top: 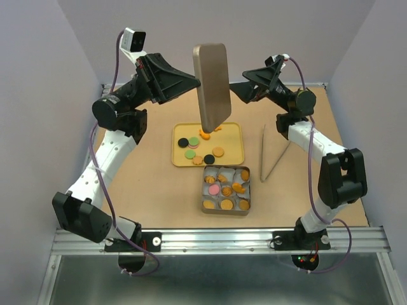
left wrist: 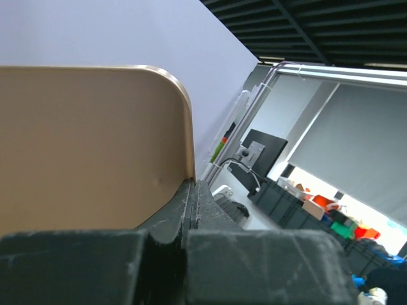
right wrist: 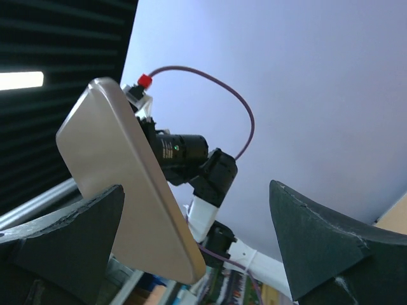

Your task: Pack the cookies

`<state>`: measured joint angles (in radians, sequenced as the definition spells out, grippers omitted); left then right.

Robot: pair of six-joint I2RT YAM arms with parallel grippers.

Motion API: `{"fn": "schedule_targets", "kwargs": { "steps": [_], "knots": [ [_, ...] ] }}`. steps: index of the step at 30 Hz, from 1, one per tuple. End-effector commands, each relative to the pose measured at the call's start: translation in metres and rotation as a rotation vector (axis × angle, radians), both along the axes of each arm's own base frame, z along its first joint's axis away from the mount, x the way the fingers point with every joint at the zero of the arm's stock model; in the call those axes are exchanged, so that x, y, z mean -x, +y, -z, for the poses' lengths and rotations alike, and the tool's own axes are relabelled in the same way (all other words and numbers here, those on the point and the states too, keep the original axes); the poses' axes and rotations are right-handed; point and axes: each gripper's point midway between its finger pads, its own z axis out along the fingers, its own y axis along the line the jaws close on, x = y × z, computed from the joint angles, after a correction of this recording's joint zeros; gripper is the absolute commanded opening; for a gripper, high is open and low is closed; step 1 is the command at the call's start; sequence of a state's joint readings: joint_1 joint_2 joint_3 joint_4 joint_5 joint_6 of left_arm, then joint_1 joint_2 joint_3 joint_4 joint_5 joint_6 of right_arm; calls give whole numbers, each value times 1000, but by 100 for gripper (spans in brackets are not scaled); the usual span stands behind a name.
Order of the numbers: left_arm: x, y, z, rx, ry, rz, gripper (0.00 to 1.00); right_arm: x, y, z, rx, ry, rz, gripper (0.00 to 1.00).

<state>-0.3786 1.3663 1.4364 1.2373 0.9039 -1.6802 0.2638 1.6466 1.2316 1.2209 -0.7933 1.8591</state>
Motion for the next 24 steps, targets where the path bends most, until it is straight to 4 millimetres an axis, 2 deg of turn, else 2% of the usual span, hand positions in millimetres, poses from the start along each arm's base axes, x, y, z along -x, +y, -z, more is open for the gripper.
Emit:
{"fn": "schedule_targets", "kwargs": {
  "steps": [1, 10, 18, 24],
  "knots": [
    [78, 34, -6, 179, -397, 56, 0, 104, -34, -56, -174, -519, -93, 100],
    [67, 37, 3, 244, -364, 89, 0, 113, -36, -67, -180, -550, -108, 99],
    [62, 38, 3, 291, -348, 109, 0, 128, -25, -58, -176, -548, -133, 89],
    [63, 42, 0, 324, -350, 132, 0, 129, -17, -47, -156, -524, -126, 87]
  ]
}}
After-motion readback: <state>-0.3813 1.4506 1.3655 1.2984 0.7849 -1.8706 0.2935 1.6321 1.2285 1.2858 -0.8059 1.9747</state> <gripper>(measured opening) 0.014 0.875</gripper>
